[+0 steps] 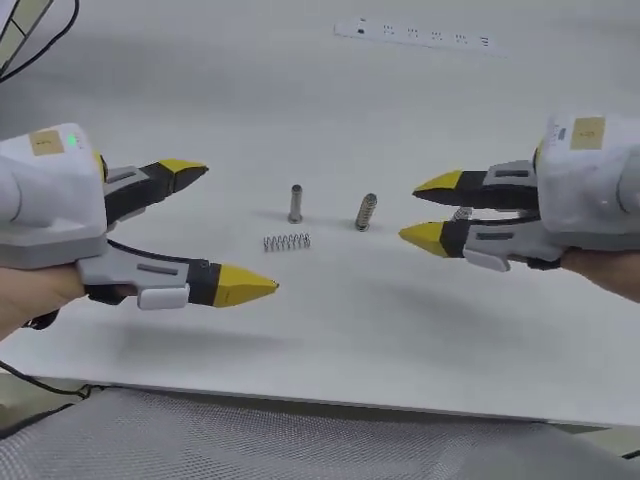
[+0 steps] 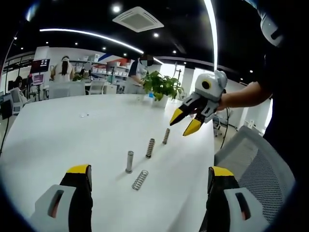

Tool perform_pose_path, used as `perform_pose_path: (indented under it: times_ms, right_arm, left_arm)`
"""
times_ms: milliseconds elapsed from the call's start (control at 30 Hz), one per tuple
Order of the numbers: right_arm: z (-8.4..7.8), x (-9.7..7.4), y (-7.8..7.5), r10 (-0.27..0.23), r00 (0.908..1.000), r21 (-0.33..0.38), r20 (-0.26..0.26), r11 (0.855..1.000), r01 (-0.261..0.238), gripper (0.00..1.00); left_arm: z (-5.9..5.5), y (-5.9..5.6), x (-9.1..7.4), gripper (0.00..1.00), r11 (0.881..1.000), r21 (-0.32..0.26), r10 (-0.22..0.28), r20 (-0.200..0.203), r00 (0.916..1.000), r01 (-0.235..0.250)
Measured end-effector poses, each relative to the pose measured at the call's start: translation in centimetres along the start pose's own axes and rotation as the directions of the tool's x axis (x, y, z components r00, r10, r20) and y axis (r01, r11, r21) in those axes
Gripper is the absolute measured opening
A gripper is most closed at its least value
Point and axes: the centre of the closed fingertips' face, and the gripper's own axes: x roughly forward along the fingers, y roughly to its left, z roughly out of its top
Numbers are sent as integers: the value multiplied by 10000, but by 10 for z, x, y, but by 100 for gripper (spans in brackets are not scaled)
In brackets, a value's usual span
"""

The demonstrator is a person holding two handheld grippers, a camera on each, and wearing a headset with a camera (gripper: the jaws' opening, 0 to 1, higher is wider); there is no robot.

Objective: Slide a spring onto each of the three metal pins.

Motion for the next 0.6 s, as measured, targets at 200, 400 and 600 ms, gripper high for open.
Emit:
perform_pose_path:
  times_ms: [200, 400, 600]
  right_arm:
    - [15, 19, 9, 695, 9974, -564, -190, 9959, -705, 22]
    - [21, 36, 9, 1050, 9940, -549, -304, 9928, -1065, 22]
    - [24, 50, 14, 1364, 9895, -632, -483, 9882, -1393, 21]
  left_arm:
    - [1, 1, -2, 98, 10000, -39, 42, 42, 10000, -42]
    - [0, 1, -3, 98, 10000, -50, 54, 24, 10000, -54]
    - [-1, 3, -3, 98, 9999, -67, 81, 38, 10000, -81]
